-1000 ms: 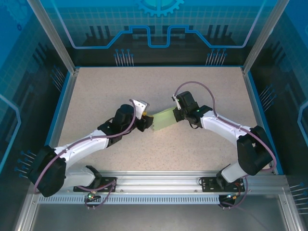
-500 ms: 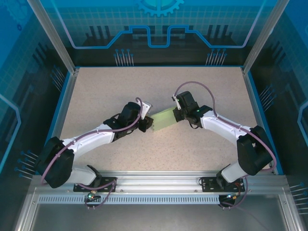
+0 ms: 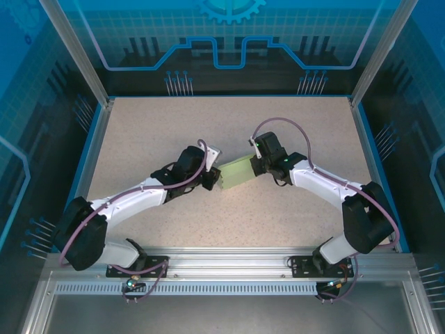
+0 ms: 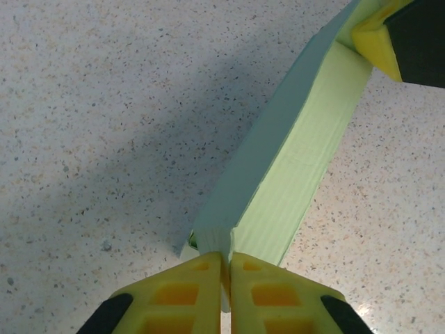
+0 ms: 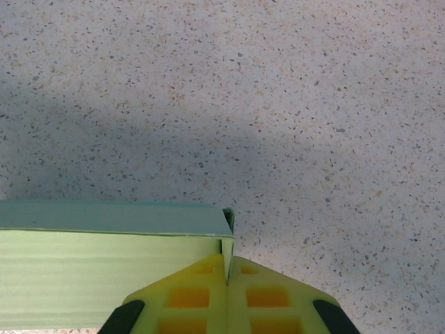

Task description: Fold the paper box

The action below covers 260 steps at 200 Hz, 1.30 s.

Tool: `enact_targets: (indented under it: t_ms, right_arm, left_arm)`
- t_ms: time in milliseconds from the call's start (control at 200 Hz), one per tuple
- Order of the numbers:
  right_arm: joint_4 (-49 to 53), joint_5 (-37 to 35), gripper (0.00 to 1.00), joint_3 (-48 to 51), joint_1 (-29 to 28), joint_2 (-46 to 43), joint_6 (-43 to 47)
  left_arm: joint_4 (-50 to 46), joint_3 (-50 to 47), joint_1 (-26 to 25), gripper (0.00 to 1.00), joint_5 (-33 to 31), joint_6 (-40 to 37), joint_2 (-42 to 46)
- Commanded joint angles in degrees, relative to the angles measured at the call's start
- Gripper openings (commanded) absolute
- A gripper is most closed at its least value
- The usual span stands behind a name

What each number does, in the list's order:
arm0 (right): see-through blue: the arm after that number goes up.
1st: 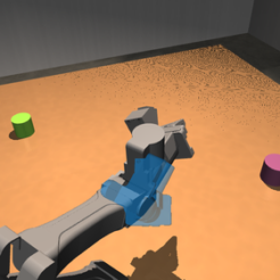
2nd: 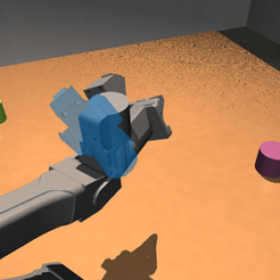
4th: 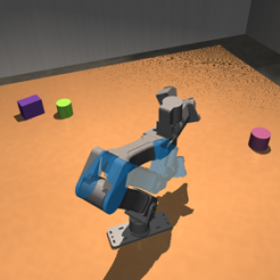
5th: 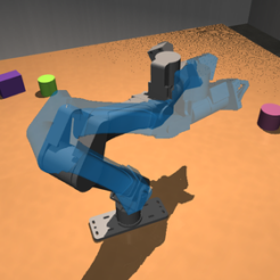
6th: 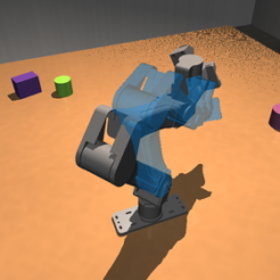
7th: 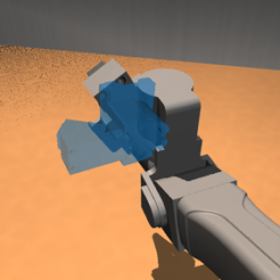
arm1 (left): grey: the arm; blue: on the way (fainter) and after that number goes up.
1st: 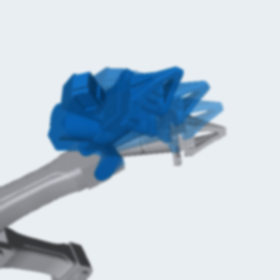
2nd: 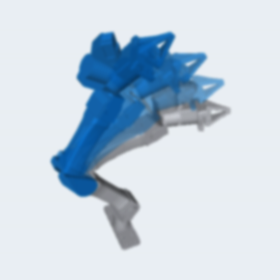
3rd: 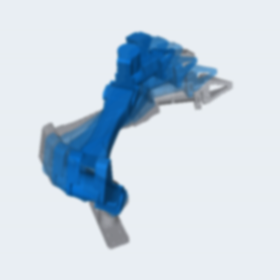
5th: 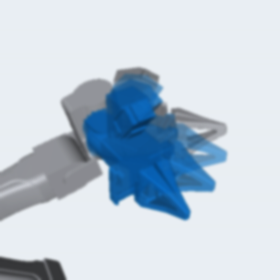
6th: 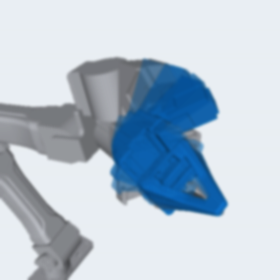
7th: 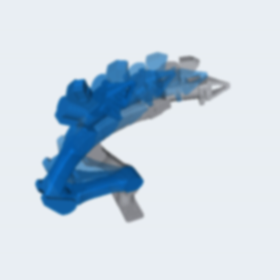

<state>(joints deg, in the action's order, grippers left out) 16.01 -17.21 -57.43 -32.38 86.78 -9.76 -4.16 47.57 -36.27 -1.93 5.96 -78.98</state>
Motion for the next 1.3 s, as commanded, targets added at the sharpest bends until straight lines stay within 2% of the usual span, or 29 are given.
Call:
enact_targets:
  t_ms: [0,135,315,565,1016,1296]
  right_arm:
    - [2.58,0.35,0.05,1.03,-1.46,-0.86,-1.36]
    - [2.01,0.40,0.05,2.23,-1.48,-1.52,-1.93]
    - [1.92,0.69,0.05,2.72,-1.62,-1.44,-2.00]
    - [1.39,1.12,0.05,3.10,-1.70,-0.99,-2.02]
    - [1.02,1.28,0.05,3.49,-1.81,-1.27,-2.21]
    - [0.86,1.39,0.05,3.81,-1.81,-1.35,-2.21]
  left_arm:
    - [-1.65,2.98,-0.90,0.10,-1.25,7.60,-0.91]
    - [-1.09,3.05,-0.95,0.09,-1.43,15.56,-1.33]
    - [-0.64,3.70,-1.07,0.03,-1.83,21.97,-2.33]
    - [4.59,0.85,-1.40,0.03,-2.19,30.56,-1.68]
    - [8.69,-2.61,-3.97,0.03,-9.28,36.78,-1.67]
    - [9.17,-3.25,-6.19,0.04,-13.55,36.59,-2.57]
